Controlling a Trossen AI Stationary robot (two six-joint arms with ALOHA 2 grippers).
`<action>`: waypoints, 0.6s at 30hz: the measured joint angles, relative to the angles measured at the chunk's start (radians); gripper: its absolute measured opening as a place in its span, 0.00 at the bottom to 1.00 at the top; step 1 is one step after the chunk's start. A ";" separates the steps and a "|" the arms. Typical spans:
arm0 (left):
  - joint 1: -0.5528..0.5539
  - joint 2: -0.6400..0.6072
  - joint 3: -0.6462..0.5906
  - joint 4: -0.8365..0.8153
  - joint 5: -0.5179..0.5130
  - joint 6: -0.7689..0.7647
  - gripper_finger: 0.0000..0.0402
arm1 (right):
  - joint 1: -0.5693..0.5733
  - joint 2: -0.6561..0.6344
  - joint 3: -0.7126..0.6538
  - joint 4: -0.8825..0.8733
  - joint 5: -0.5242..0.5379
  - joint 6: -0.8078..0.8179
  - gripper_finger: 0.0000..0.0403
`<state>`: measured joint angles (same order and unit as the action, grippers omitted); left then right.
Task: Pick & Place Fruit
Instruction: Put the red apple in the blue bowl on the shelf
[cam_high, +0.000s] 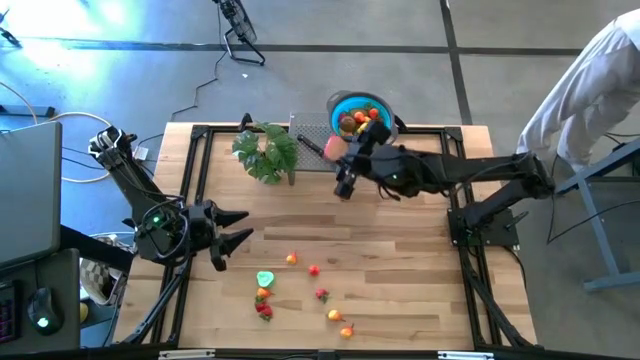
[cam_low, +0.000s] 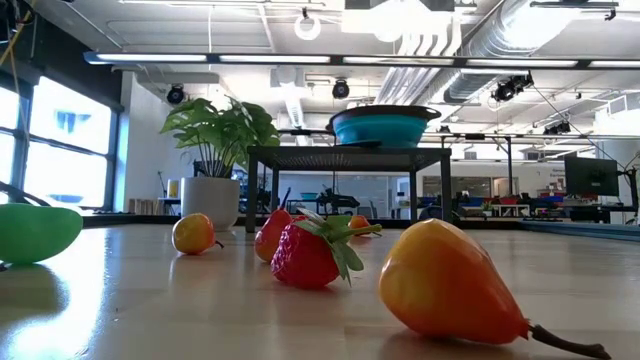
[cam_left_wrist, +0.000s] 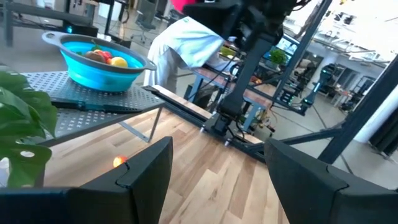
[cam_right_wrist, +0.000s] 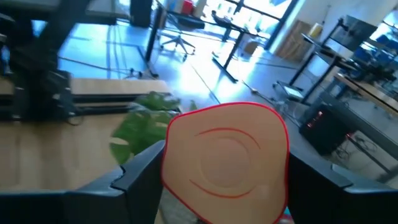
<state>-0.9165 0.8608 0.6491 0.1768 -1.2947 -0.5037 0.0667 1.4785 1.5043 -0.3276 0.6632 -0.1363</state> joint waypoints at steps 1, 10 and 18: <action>0.000 0.000 0.000 0.000 -0.004 0.000 0.62 | -0.015 0.000 0.000 -0.002 -0.008 0.000 0.66; 0.000 0.000 0.000 -0.005 -0.068 0.000 0.62 | -0.162 0.000 0.000 -0.076 -0.077 0.000 0.64; 0.000 0.000 0.000 -0.020 -0.111 0.000 0.62 | -0.313 0.000 0.000 -0.152 -0.177 0.000 0.67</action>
<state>-0.9165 0.8608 0.6491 0.1568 -1.4062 -0.5034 -0.2467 1.4784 1.5043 -0.4799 0.4859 -0.1364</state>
